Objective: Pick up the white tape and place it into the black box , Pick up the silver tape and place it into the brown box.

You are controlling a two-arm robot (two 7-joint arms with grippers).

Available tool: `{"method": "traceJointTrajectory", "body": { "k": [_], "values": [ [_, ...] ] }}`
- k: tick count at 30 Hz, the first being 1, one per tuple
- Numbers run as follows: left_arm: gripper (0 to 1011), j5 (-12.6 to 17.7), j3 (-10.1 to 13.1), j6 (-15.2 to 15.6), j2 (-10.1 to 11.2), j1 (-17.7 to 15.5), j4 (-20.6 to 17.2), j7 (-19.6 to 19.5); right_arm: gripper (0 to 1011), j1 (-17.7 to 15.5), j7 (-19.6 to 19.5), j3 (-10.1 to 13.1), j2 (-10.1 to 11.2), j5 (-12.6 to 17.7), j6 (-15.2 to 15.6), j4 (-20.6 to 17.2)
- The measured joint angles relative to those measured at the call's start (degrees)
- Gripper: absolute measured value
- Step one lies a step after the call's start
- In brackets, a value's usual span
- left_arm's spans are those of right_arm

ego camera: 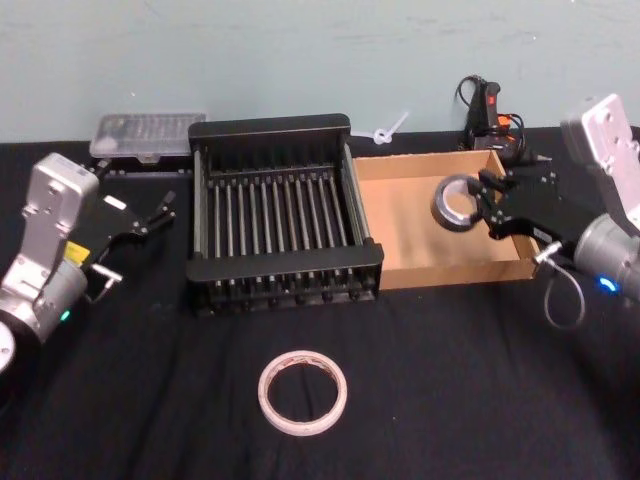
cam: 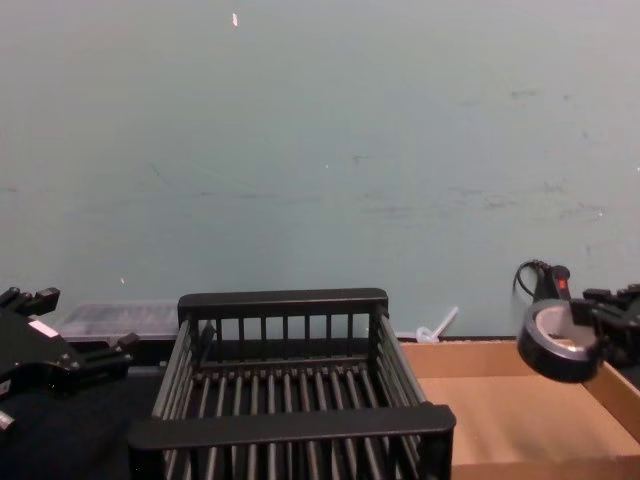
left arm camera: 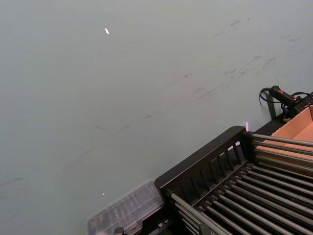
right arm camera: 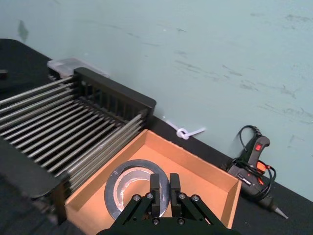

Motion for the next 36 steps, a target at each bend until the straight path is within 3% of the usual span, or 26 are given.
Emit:
{"method": "traceJointTrajectory", "body": {
  "k": [12, 22, 28, 36],
  "values": [
    [1001, 0.0, 0.01, 0.0, 0.0, 0.0, 0.0, 0.0, 124, 7.49, -1.91, -0.95, -6.4, -3.22, -0.39, 10.32],
    [1001, 0.0, 0.0, 0.0, 0.0, 0.0, 0.0, 0.0, 124, 12.28, -2.18, -1.56, -10.23, -5.42, -0.1, 19.65],
    [1001, 0.0, 0.0, 0.0, 0.0, 0.0, 0.0, 0.0, 124, 13.99, -1.87, -1.74, -11.71, -6.31, 0.23, 23.48],
    [1001, 0.0, 0.0, 0.0, 0.0, 0.0, 0.0, 0.0, 124, 14.49, -1.57, -1.84, -12.05, -6.64, 0.19, 24.44]
  ]
}}
